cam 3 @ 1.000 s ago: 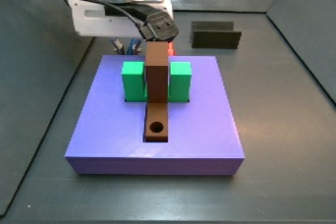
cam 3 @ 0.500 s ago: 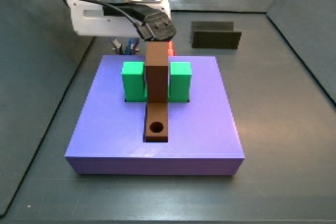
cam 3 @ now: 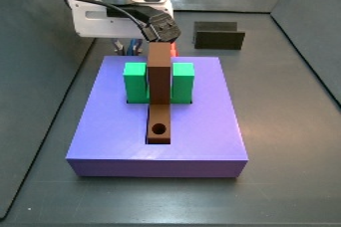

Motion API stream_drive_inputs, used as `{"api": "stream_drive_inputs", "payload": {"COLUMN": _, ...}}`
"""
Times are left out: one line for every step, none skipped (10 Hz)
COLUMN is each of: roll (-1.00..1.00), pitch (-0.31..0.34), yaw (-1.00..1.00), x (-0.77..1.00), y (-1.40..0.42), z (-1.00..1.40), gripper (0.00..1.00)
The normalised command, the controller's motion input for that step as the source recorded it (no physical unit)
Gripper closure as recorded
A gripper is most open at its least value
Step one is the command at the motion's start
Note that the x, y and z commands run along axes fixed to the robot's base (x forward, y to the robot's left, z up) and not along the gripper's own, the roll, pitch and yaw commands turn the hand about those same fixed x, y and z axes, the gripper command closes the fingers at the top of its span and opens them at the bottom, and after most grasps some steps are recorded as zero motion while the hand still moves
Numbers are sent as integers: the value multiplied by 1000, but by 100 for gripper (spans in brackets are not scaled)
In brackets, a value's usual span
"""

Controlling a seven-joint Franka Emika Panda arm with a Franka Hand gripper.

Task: Pick up the blue object. Move up. Place the blue object on the fixture. Regrasp the blue object. Move to above the board. Insert the blue object.
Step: Pick up the blue object, then move up, then place the blue object on the fixture.

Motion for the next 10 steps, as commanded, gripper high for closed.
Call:
{"api": "stream_drive_inputs", "payload": {"roll": 0, "pitch": 0, "yaw": 0, "x": 0, "y": 0, "z": 0, "gripper": 100}}
{"api": "stream_drive_inputs", "payload": {"roll": 0, "pitch": 0, "yaw": 0, "x": 0, "y": 0, "z": 833, "gripper": 100}}
{"api": "stream_drive_inputs", "payload": {"roll": 9, "pitch": -11, "yaw": -20, "x": -1, "y": 49, "z": 860, "gripper": 100}}
{"api": "stream_drive_inputs", "payload": {"roll": -9, "pitch": 17, "yaw": -21, "x": -73, "y": 39, "z": 651, "gripper": 100}}
{"api": "stream_drive_inputs", "payload": {"roll": -45, "pitch": -5, "yaw": -10, "x": -55, "y": 12, "z": 338, "gripper": 100}}
{"api": "stream_drive_inputs", "payload": {"roll": -9, "pitch": 0, "yaw": 0, "x": 0, "y": 0, "z": 0, "gripper": 100}}
{"api": "stream_drive_inputs", "payload": {"roll": -229, "pitch": 0, "yaw": -89, "x": 149, "y": 83, "z": 9, "gripper": 100}}
{"api": "stream_drive_inputs", "payload": {"roll": -846, "pitch": 0, "yaw": -294, "x": 229, "y": 317, "z": 320, "gripper": 100}}
{"api": "stream_drive_inputs", "payload": {"roll": -1000, "pitch": -191, "yaw": -260, "x": 177, "y": 229, "z": 369, "gripper": 100}}
{"api": "stream_drive_inputs", "payload": {"roll": -1000, "pitch": -140, "yaw": -263, "x": 300, "y": 200, "z": 277, "gripper": 100}}
